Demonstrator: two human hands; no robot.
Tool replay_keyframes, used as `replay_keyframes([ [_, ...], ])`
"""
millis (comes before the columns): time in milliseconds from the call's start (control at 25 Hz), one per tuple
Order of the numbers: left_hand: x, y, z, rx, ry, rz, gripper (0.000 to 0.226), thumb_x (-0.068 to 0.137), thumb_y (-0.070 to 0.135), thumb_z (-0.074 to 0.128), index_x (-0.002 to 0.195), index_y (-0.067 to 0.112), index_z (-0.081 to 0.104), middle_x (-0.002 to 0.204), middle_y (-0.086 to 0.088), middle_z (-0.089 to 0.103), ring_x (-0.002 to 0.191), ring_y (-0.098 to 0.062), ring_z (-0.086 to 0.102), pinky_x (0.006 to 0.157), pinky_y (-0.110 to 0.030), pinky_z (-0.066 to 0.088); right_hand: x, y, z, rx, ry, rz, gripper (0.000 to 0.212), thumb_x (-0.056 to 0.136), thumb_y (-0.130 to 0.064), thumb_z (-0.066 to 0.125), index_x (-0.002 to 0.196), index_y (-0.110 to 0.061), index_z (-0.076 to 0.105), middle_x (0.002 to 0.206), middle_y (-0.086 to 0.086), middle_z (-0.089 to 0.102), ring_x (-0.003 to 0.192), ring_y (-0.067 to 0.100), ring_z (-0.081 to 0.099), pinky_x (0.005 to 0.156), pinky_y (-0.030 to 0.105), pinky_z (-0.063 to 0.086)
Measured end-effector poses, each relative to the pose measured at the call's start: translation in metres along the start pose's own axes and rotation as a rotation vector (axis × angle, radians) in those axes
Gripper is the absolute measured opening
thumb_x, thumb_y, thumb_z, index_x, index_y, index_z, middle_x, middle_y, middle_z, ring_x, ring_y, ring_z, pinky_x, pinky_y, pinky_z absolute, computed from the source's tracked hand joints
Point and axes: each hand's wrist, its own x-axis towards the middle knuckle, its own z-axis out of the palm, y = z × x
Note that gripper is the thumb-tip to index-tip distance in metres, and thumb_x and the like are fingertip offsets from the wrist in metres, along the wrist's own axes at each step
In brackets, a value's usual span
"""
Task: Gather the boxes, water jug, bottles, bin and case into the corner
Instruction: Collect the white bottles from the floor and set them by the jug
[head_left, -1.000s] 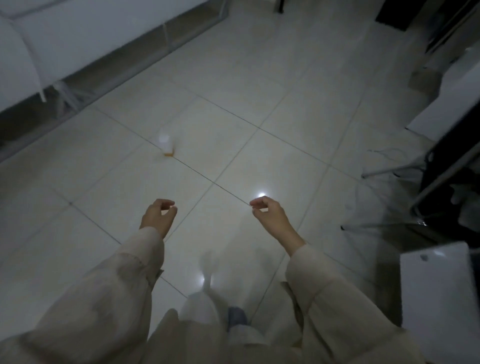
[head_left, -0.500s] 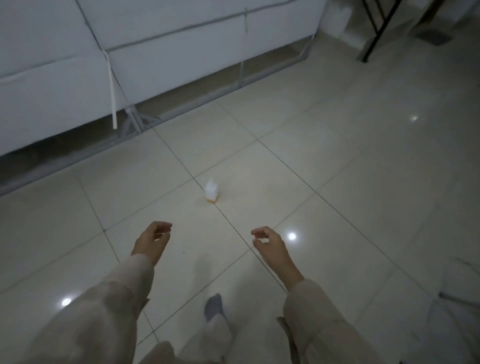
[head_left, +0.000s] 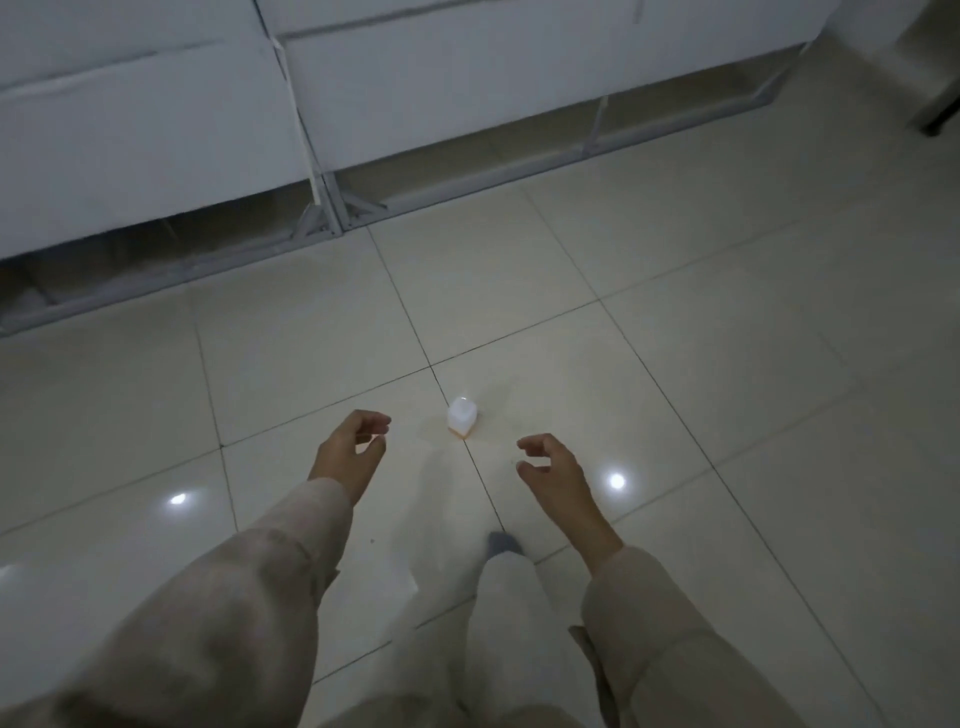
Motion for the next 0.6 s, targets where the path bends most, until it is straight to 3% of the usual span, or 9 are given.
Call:
replay_keyframes([
  [320, 0.134, -0.085, 0.107, 0.006, 0.028, -0.126, 0.023, 0.087, 0.001, 0.051, 0.107, 0.012, 0.056, 0.114, -0.007, 0.06, 0.109, -0.022, 0.052, 0.088, -0.027, 0.036, 0.194, 0.061, 0.044, -0.094, -0.148, 0.058, 0.038, 0.084, -0.008, 0.059, 0.12, -0.013, 0.048, 0.121, 0.007, 0.049, 0.098, 0.016, 0.047, 0.08, 0.023, 0.036],
  [480, 0.198, -0.153, 0.159, 0.04, -0.011, -0.079, 0.026, 0.087, 0.002, 0.051, 0.105, 0.02, 0.054, 0.114, 0.0, 0.056, 0.11, -0.019, 0.05, 0.092, -0.027, 0.036, 0.283, 0.131, 0.101, -0.127, -0.148, 0.091, 0.058, 0.081, -0.01, 0.065, 0.131, -0.014, 0.036, 0.135, 0.009, 0.039, 0.114, 0.02, 0.043, 0.088, 0.026, 0.036],
  [600, 0.242, -0.205, 0.192, 0.048, 0.007, -0.062, 0.028, 0.088, 0.002, 0.05, 0.11, 0.019, 0.054, 0.115, 0.003, 0.055, 0.111, -0.015, 0.049, 0.093, -0.027, 0.037, 0.34, 0.182, 0.151, -0.176, -0.13, 0.063, 0.078, 0.076, -0.012, 0.07, 0.139, -0.014, 0.025, 0.144, 0.009, 0.028, 0.129, 0.029, 0.036, 0.097, 0.037, 0.037],
])
